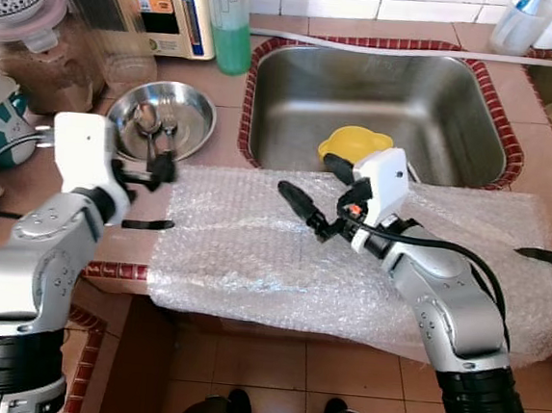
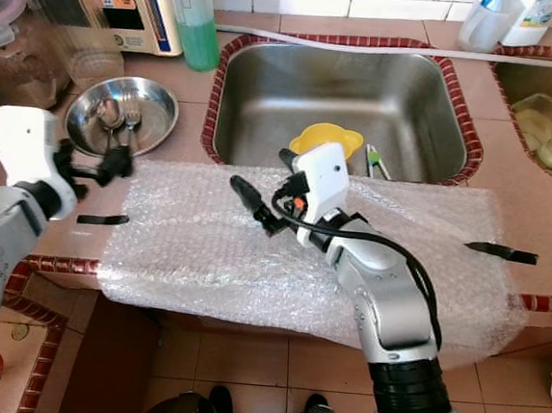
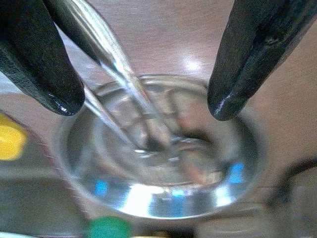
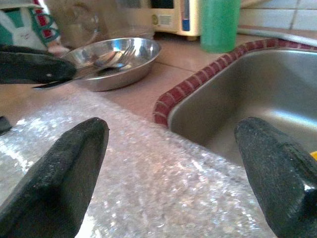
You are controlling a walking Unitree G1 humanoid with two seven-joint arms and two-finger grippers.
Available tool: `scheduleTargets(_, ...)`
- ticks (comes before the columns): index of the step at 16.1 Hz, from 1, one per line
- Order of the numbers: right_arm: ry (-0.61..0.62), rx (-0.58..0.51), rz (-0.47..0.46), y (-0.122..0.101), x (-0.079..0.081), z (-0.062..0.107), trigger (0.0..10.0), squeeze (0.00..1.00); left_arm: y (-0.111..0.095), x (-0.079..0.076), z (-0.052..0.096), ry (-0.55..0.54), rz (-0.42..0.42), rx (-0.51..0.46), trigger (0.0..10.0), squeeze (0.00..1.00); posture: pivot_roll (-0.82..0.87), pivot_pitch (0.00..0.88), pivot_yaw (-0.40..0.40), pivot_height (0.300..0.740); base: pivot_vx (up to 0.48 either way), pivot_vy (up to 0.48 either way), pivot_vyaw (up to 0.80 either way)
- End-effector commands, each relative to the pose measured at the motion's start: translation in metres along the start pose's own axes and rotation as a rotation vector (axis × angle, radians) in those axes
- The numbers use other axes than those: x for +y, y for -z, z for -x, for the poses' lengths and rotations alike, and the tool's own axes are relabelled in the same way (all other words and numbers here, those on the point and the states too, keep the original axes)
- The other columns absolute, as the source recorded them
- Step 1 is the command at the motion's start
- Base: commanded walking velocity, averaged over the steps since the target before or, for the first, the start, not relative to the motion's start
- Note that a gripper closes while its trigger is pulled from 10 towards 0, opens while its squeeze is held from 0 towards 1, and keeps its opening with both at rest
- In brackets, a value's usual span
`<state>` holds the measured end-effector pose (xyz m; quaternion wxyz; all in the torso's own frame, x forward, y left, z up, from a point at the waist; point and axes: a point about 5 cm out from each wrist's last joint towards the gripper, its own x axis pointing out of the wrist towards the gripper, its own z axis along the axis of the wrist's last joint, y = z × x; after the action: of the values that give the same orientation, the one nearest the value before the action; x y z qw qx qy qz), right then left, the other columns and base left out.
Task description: Kitchen organization
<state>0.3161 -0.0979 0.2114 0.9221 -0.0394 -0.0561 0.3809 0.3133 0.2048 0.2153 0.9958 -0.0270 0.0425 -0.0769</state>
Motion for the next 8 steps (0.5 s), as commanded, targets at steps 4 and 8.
scheduleTargets(4,-0.023,0.008,0.026,0.0,0.001,0.0,10.0,0.0,0.0,-0.005,0.003,0.088,-0.044,0.029,10.0,0.0,-0.04,0.262,0.082,0.74,0.0,0.0,0.0)
scheduleTargets(8,-0.018,0.008,0.027,0.001,0.003,0.001,10.0,0.0,-0.012,-0.005,-0.002,0.057,-0.003,-0.015,10.0,0.0,-0.04,0.261,0.088,0.74,0.0,0.0,0.0)
